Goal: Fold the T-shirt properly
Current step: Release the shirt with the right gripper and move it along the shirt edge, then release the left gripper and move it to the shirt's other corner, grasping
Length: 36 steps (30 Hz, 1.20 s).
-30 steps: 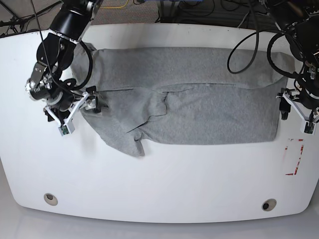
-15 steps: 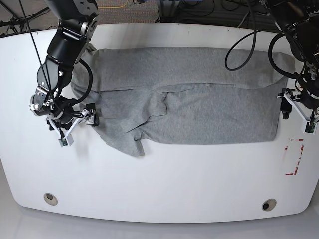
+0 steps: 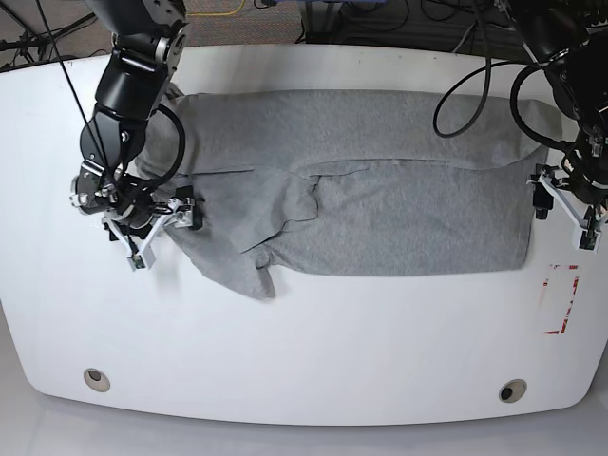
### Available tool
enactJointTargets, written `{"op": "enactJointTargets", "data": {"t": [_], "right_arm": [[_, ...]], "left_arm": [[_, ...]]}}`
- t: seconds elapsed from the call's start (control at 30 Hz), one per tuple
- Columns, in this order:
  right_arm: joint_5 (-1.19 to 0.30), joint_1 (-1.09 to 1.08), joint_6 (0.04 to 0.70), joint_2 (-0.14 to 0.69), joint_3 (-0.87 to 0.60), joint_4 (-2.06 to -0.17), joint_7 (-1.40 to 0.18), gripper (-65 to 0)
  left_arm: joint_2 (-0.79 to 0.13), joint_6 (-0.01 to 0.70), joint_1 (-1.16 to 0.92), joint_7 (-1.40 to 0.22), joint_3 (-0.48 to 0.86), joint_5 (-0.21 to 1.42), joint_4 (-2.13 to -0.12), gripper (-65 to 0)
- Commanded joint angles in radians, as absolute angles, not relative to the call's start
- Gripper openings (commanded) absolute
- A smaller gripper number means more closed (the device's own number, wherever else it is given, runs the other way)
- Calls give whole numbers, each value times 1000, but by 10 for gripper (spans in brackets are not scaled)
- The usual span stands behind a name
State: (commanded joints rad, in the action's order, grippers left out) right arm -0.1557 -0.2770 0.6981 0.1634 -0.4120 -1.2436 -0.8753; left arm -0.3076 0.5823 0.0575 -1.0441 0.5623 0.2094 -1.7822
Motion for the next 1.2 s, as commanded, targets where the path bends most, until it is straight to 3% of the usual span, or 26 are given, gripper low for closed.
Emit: {"op": "enactJointTargets", "data": {"t": [0.37,0.57,0.6,0.7,0.8,1.07,1.2], "right_arm": [[-156,-277,698,147,-409,-1241,-831,-335],[-156,-277,698,145,-409,-1241,-831,-530],[-156,-277,698,143,-409,-1241,-831,-587],[-156,-277,698,143,-407,-1241,-832,-648],[-156,-277,698,142,-407,-1241,-835,-650],[-156,-275,698,142,-407,-1241,-835,-650],[-156,-275,698,142,-407,-1241,-835,-650]], "left_arm": [[-308,578,170,-1024,564,209,-1647,-147],[-308,576,206,-928,561,209,-1549,-146],[-308,576,223,-898,559,208,-1512,-146],[-308,576,262,-851,556,208,-1425,-146],[-309,564,294,-816,556,206,-1333,-146],[-352,452,360,-685,476,208,-1101,-146],[-381,452,380,-648,432,209,-1018,-146]]}}
